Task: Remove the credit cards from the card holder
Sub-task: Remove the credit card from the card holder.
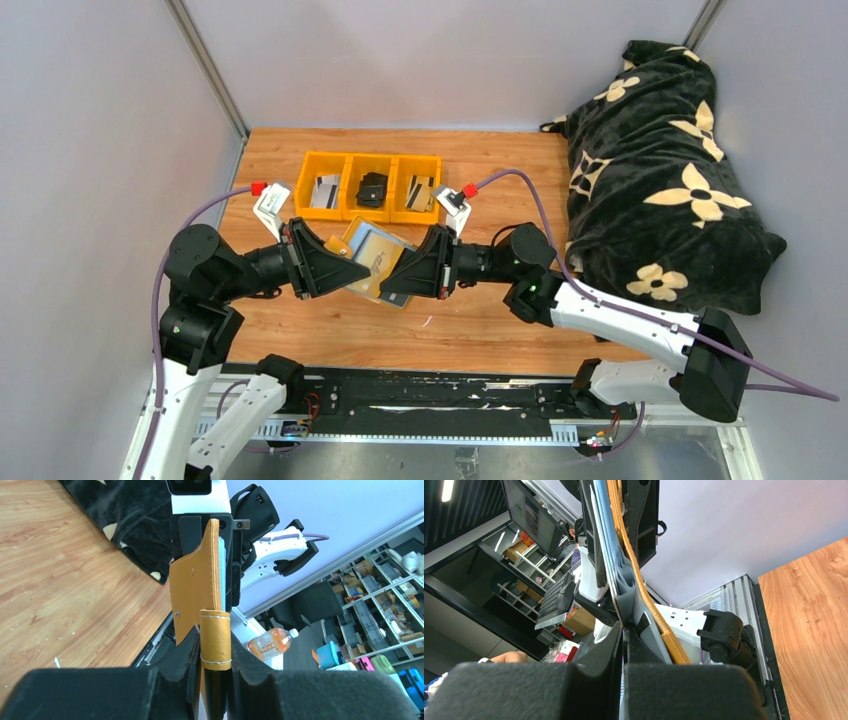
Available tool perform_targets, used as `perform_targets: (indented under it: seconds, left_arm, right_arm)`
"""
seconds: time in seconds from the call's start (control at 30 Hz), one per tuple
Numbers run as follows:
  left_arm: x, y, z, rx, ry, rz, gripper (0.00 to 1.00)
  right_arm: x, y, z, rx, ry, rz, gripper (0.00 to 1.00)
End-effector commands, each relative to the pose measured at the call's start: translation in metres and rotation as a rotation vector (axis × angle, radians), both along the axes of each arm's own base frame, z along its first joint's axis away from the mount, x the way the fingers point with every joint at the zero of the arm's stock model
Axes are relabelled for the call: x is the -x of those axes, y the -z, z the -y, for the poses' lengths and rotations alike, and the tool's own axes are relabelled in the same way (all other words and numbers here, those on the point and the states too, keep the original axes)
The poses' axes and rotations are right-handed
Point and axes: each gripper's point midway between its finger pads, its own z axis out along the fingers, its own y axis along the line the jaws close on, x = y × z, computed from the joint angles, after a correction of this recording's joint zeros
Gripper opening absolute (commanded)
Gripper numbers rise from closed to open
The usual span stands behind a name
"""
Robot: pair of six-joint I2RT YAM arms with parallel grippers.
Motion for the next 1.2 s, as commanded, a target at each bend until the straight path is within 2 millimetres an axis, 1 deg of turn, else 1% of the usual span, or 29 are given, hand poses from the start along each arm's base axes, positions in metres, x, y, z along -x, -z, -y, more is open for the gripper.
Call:
perform_targets:
  seconds: [0.0,0.17,0.3,0.5,0.73,0.8,0.83,0.87,0.9,0.93,0.97,1.03,1.1,1.17]
  left_arm:
    - [0.010,-0.017,-0.001,0.029,0.025,0.041,0.21]
    - [0.008,-0.017,-0.002,0.027,0.016,0.043,0.19]
    - [0.006,-0.017,-0.003,0.025,0.001,0.047,0.16]
    - [0.006,-0.020,-0.003,0.028,-0.002,0.052,0.15]
    - [0.005,-0.023,-0.004,0.029,-0.017,0.063,0.15]
    - [0.004,-0.022,-0.004,0.028,-0.024,0.062,0.13]
    - [0.003,-0.021,-0.005,0.027,-0.029,0.060,0.10]
    - [0.002,-0.020,-0.005,0.025,-0.035,0.057,0.06]
    - [0.001,-0.019,-0.005,0.021,-0.042,0.056,0.02]
    - [-0.001,-0.018,-0.006,0.017,-0.052,0.058,0.00]
    - [-0.001,-0.017,-0.007,0.014,-0.059,0.062,0.00]
    - [0.000,-0.018,-0.007,0.012,-0.062,0.069,0.00]
    - [0.001,-0.018,-0.007,0.013,-0.057,0.067,0.00]
    - [0.002,-0.018,-0.007,0.012,-0.052,0.069,0.00]
  right_arm:
    - [-0.004,0.004,0.005,-0.005,0.027,-0.001,0.00]
    - [-0.002,0.007,0.005,0.004,0.016,0.003,0.00]
    - [0.000,0.012,0.006,0.019,0.012,0.000,0.00]
    - [0.000,0.018,0.009,0.033,0.020,-0.005,0.00]
    - [0.001,0.015,0.009,0.012,0.021,-0.014,0.00]
    - [0.003,0.011,0.008,0.000,0.013,-0.008,0.00]
    - [0.004,0.009,0.008,-0.003,0.004,-0.003,0.00]
    - [0.005,0.007,0.007,-0.006,-0.001,0.000,0.03]
    - [0.005,0.005,0.007,-0.010,-0.001,0.000,0.15]
    - [0.005,0.003,0.007,-0.016,0.000,-0.001,0.21]
    - [0.004,0.001,0.007,-0.023,0.006,-0.004,0.32]
    - [0.001,-0.003,0.006,-0.038,0.025,-0.006,0.43]
    - [-0.002,-0.008,0.006,-0.047,0.037,-0.003,0.46]
    - [-0.004,-0.012,0.004,-0.056,0.037,-0.005,0.47]
